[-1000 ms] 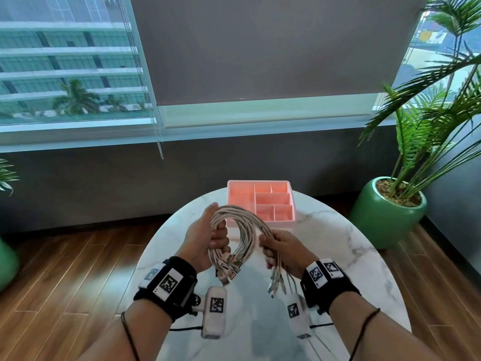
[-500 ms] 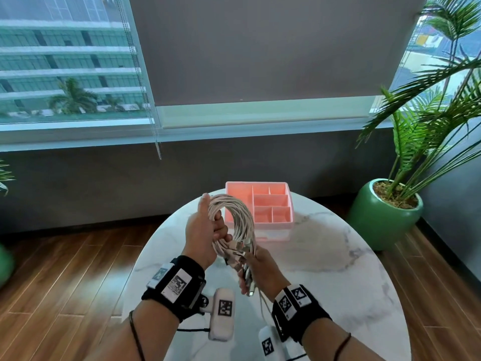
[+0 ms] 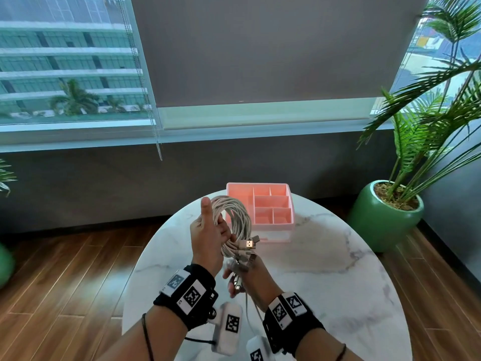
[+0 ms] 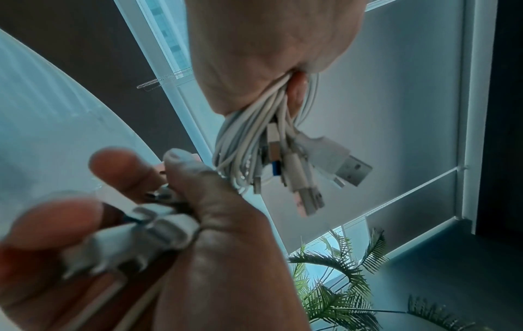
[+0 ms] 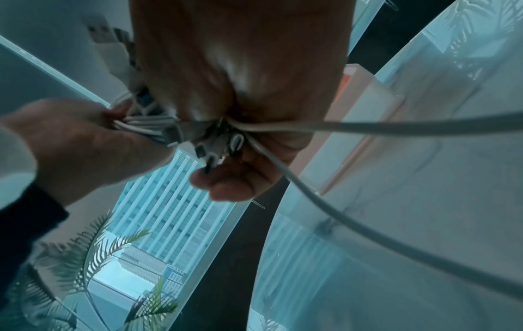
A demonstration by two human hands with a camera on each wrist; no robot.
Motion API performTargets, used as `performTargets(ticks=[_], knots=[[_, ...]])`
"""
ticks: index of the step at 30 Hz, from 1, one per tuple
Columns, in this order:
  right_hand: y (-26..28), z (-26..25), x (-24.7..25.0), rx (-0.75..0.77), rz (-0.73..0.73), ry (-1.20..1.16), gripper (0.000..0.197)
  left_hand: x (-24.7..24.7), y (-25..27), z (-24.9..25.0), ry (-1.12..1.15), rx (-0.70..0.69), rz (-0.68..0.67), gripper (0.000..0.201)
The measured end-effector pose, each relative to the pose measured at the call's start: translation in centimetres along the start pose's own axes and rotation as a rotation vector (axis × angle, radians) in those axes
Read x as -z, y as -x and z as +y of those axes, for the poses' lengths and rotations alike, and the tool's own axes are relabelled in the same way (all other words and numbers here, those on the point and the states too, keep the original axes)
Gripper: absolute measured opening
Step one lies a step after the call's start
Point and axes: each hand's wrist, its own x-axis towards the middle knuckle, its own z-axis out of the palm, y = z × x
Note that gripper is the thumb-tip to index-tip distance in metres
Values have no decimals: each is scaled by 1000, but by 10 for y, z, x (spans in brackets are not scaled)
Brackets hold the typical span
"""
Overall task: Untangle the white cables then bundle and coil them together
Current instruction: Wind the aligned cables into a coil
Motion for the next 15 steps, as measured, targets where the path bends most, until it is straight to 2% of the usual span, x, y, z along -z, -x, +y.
performTargets(ticks=[6,9,15], knots=[[0,2,-6,-118,10,-24,22,3,-1,-10,-3,-111,-27,53],[1,3,-11,-165,0,38,8,6,0,-16,-56,-180,-62,50],[9,-4,-16,-298,-21,-53,17,11,3,-30,-194,-278,-68,40]])
